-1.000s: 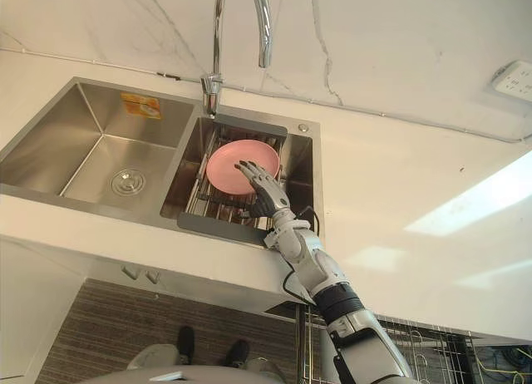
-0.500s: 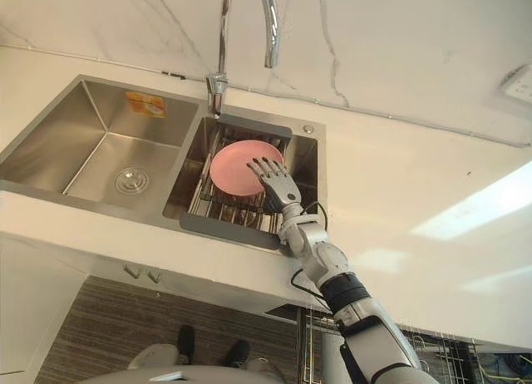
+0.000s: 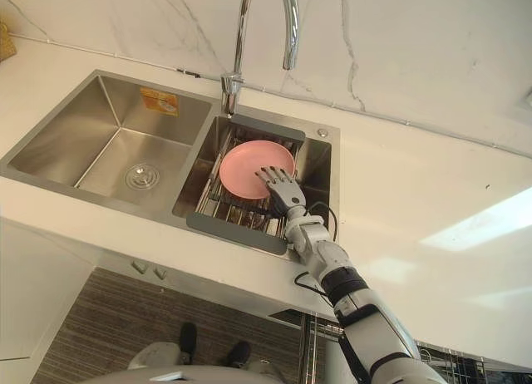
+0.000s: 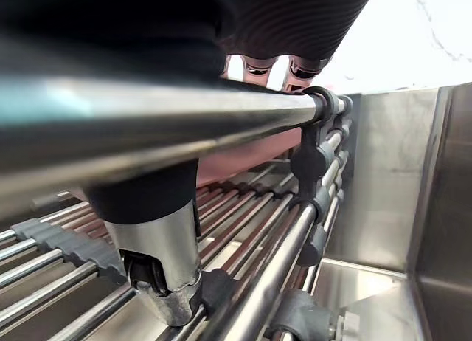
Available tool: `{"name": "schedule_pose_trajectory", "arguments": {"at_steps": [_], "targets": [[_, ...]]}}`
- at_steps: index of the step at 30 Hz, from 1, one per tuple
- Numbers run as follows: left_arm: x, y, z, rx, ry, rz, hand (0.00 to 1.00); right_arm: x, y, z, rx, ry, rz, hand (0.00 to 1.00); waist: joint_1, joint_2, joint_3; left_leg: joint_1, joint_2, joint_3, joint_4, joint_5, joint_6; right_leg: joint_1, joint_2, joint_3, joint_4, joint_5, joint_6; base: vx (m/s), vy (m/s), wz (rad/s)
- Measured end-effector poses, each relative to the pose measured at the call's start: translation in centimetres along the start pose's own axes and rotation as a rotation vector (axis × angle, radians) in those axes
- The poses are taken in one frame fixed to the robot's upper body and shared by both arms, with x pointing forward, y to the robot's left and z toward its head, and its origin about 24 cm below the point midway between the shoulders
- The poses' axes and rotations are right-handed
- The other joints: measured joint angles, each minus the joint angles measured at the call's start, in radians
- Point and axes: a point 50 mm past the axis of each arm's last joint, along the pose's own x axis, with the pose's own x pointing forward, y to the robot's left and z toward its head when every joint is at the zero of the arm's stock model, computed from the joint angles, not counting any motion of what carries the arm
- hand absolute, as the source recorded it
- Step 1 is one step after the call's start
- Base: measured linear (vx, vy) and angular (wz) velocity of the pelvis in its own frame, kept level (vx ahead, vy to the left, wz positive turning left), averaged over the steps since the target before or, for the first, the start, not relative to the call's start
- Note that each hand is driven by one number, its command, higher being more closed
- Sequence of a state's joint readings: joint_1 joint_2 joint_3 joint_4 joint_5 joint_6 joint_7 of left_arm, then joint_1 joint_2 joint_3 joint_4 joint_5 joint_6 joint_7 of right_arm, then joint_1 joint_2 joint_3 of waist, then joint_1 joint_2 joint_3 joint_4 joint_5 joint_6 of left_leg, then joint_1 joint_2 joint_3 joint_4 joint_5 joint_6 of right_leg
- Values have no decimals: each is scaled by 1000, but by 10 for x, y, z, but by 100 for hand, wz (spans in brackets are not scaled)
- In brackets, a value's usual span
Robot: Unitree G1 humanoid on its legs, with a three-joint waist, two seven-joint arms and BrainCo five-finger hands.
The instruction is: Walk over to the sink, pick up the cup, carry it to the dishwasher, place the cup inside the dishwasher, then close the dishwasher door
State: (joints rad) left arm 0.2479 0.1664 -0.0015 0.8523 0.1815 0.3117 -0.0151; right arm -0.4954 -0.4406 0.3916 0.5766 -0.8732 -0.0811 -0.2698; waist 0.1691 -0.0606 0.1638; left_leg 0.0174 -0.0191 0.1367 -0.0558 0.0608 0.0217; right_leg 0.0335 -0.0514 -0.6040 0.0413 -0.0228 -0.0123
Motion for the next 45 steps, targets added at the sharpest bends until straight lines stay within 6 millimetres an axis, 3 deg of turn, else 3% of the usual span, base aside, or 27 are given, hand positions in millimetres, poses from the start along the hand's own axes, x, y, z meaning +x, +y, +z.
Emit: {"name": "schedule_pose_trajectory", "arguments": {"at_steps": [11, 12, 22, 36, 42, 45], "targets": [[0, 0, 5, -3, -30, -4, 0, 16, -24, -11, -53, 58, -159, 0, 17, -3, 44, -35, 0, -7, 3, 5, -5, -35, -4, -10, 5, -5, 6, -7, 35, 1], [0, 1, 5, -2, -39, -3, 0, 17, -28, -13, -63, 59, -175, 100, 20, -4, 54, -36, 0, -10, 4, 5, -5, -35, -4, -11, 5, -5, 6, 17, 33, 6], [0, 6, 19, 1, -92, 53, 0, 22, -49, -21, -100, 56, -267, 100, 25, -19, 99, -52, 0, -26, 17, 7, 3, -38, -1, -21, 6, -1, -1, 25, 14, 4], [-2, 18, 24, 91, -134, 222, 0, 19, -59, -19, -166, -43, -389, 100, 31, -27, 126, -69, 2, -25, 21, 4, 0, -52, 3, -19, 0, -1, 0, 4, 30, 0], [-2, 20, 26, 98, -144, 236, 0, 18, -71, -7, -219, -157, -477, 100, 30, -28, 126, -68, 10, -15, 24, 5, 6, -51, 11, -5, -4, 9, -14, 38, 28, -5], [-2, 20, 26, 121, -147, 245, 0, 17, -85, 9, -244, -251, -538, 100, 28, -30, 126, -61, 16, 3, 32, -1, 6, -40, 23, 15, -24, 17, -24, 31, 24, -17]]}}
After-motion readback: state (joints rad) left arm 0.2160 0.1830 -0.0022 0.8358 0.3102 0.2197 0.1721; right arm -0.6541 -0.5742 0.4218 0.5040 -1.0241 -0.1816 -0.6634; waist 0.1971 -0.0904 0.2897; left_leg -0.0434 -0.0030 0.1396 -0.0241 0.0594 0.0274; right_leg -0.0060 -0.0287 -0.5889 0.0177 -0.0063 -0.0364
